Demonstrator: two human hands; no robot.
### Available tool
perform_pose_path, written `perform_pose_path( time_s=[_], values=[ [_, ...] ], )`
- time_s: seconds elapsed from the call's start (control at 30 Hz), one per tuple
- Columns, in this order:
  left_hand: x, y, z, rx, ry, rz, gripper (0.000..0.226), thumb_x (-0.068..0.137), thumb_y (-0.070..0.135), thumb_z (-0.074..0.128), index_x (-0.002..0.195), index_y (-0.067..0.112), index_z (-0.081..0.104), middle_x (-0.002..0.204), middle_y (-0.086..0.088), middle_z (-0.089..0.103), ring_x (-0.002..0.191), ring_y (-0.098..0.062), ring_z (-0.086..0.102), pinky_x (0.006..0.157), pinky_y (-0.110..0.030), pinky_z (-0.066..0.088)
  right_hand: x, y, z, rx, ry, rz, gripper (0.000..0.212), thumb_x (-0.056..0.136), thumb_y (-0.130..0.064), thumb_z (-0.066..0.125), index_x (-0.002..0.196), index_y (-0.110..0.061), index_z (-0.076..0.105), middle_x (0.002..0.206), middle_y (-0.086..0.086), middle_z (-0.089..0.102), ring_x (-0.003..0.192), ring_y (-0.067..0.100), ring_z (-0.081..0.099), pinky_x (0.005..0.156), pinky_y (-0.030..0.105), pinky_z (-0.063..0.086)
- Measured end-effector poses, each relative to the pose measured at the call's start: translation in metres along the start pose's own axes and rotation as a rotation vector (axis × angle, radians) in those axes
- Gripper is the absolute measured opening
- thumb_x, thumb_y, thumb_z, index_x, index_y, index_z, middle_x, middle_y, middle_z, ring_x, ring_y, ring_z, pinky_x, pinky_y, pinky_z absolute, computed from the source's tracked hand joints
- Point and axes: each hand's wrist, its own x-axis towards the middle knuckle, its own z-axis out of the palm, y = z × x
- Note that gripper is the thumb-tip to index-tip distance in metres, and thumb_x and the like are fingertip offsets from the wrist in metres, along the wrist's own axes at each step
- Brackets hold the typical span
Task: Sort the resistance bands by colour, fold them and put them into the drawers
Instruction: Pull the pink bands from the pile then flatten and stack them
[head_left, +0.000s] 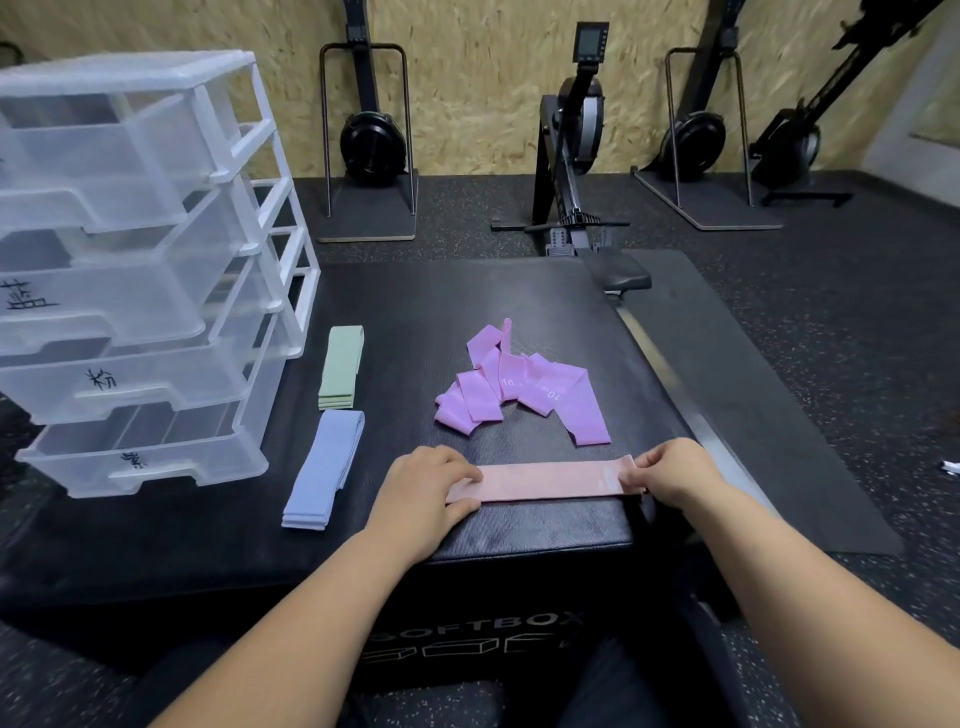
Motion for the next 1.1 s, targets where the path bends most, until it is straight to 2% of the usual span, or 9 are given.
perform_pose_path(
  time_s=[0.17,0.3,0.33,0.43,0.57,0.73,0.87,0.97,1.1],
  values=[
    [0.0,0.003,-0.001,-0.035,-0.026,-0.032,0.035,0.087,0.05,0.077,0.12,0.041,0.071,0.127,0.02,0.059,0.123,-0.015,0.05,0.109,-0.041,0.039,-0.016,-0.009,-0.001,0.094,0.086,-0.088,0.029,0.086,-0.035,0.082,0.068,-0.015,0.07,0.05,-0.01,0.062,0.052,0.012,0.055,0.055,0.027,0.042],
    [0.009,0.016,-0.003,-0.169,0.03,-0.083,0.044,0.078,0.057,0.076,0.119,0.041,0.072,0.128,0.02,0.057,0.127,-0.016,0.045,0.11,-0.04,0.039,-0.026,-0.023,0.0,0.374,0.104,-0.15,0.023,0.088,-0.031,0.08,0.078,-0.012,0.071,0.067,0.0,0.07,0.054,0.013,0.064,0.066,0.034,0.063],
    [0.012,0.021,-0.004,-0.182,0.034,-0.085,0.042,0.08,0.055,0.076,0.119,0.04,0.072,0.128,0.02,0.058,0.125,-0.016,0.046,0.109,-0.04,0.04,-0.025,-0.025,0.001,0.349,0.14,-0.156,0.024,0.086,-0.035,0.081,0.078,-0.014,0.072,0.069,-0.003,0.073,0.059,0.016,0.066,0.07,0.04,0.063],
    [0.016,0.032,-0.004,-0.074,-0.024,-0.037,0.039,0.086,0.05,0.076,0.123,0.04,0.068,0.129,0.017,0.058,0.126,-0.017,0.049,0.109,-0.042,0.038,-0.023,-0.021,0.002,0.154,0.184,-0.142,0.025,0.084,-0.042,0.08,0.078,-0.019,0.071,0.073,-0.007,0.074,0.071,0.018,0.07,0.065,0.032,0.051],
    [0.019,0.033,-0.007,0.072,-0.164,-0.037,0.049,0.089,0.053,0.074,0.134,0.039,0.06,0.136,0.009,0.055,0.128,-0.02,0.049,0.111,-0.041,0.038,-0.019,-0.009,0.007,0.192,0.156,-0.063,0.027,0.082,-0.047,0.08,0.079,-0.02,0.074,0.072,-0.005,0.076,0.071,0.025,0.074,0.075,0.039,0.063],
    [0.022,0.028,-0.012,0.102,-0.156,-0.017,0.042,0.092,0.05,0.072,0.131,0.039,0.061,0.132,0.008,0.057,0.123,-0.022,0.052,0.107,-0.043,0.041,-0.02,-0.007,0.003,0.135,0.122,-0.029,0.014,0.076,-0.03,0.084,0.081,-0.021,0.074,0.077,-0.005,0.077,0.073,0.024,0.075,0.072,0.033,0.06],
    [0.021,0.025,-0.013,0.107,-0.158,-0.006,0.04,0.093,0.051,0.072,0.13,0.038,0.061,0.131,0.009,0.056,0.122,-0.021,0.051,0.103,-0.041,0.042,-0.016,-0.009,0.0,0.098,0.066,0.018,0.02,0.068,-0.021,0.086,0.082,-0.016,0.073,0.081,0.0,0.078,0.073,0.026,0.076,0.08,0.042,0.065],
    [0.019,0.024,-0.013,0.096,-0.162,-0.007,0.04,0.093,0.051,0.072,0.129,0.038,0.062,0.131,0.011,0.056,0.122,-0.02,0.05,0.102,-0.041,0.042,-0.014,-0.01,0.0,0.011,0.031,0.018,0.016,0.068,-0.023,0.086,0.076,-0.012,0.078,0.07,0.005,0.075,0.068,0.027,0.072,0.07,0.034,0.062],
    [0.018,0.023,-0.014,0.079,-0.163,-0.008,0.039,0.092,0.05,0.074,0.127,0.038,0.062,0.13,0.012,0.056,0.121,-0.019,0.049,0.101,-0.041,0.042,-0.014,-0.011,-0.003,-0.071,-0.003,0.025,0.015,0.073,-0.025,0.085,0.077,-0.01,0.081,0.062,0.005,0.066,0.063,0.023,0.058,0.055,0.026,0.042]
  ],
)
